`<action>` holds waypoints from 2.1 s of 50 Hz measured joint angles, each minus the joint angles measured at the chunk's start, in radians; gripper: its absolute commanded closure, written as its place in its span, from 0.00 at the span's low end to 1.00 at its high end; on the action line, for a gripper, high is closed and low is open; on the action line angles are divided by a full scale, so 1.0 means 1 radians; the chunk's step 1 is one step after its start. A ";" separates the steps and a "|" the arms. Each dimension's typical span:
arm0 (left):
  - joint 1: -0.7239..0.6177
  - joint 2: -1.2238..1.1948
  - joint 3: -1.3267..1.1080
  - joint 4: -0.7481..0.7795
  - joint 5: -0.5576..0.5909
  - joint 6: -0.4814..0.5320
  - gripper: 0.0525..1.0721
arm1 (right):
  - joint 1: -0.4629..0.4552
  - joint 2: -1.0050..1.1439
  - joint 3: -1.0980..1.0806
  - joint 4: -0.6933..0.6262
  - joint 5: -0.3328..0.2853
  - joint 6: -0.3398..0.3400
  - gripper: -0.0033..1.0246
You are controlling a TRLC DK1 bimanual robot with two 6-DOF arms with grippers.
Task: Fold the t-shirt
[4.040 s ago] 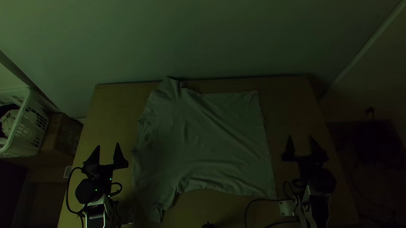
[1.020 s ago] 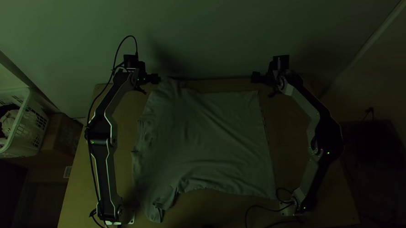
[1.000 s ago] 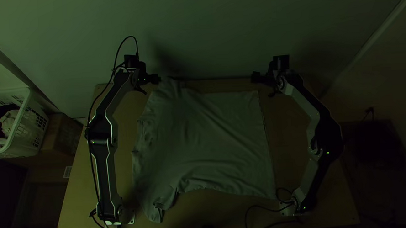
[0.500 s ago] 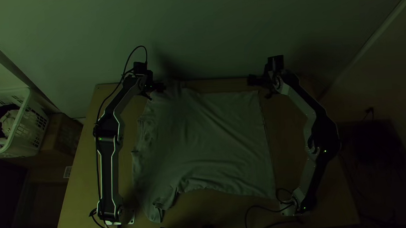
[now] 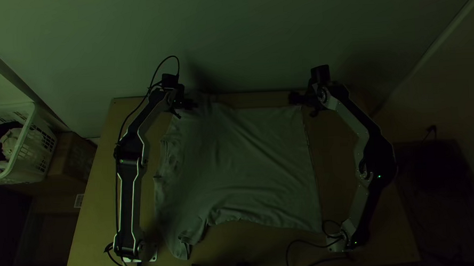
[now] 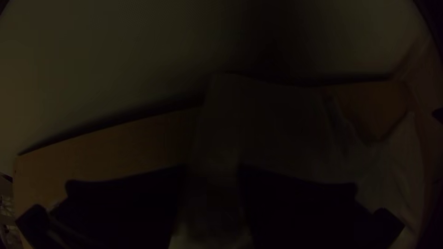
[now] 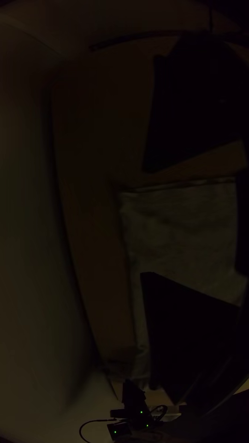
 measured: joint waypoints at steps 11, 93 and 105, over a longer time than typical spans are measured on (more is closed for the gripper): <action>-0.011 0.000 0.000 0.000 -0.001 -0.001 0.98 | 0.000 0.036 0.031 -0.012 0.000 0.003 0.07; 0.026 -0.057 0.001 0.119 -0.001 -0.073 0.98 | -0.006 0.449 0.526 -0.136 0.099 0.050 0.97; 0.030 -0.115 -0.055 0.062 0.010 -0.077 0.98 | -0.006 0.443 0.524 -0.174 0.101 0.018 0.97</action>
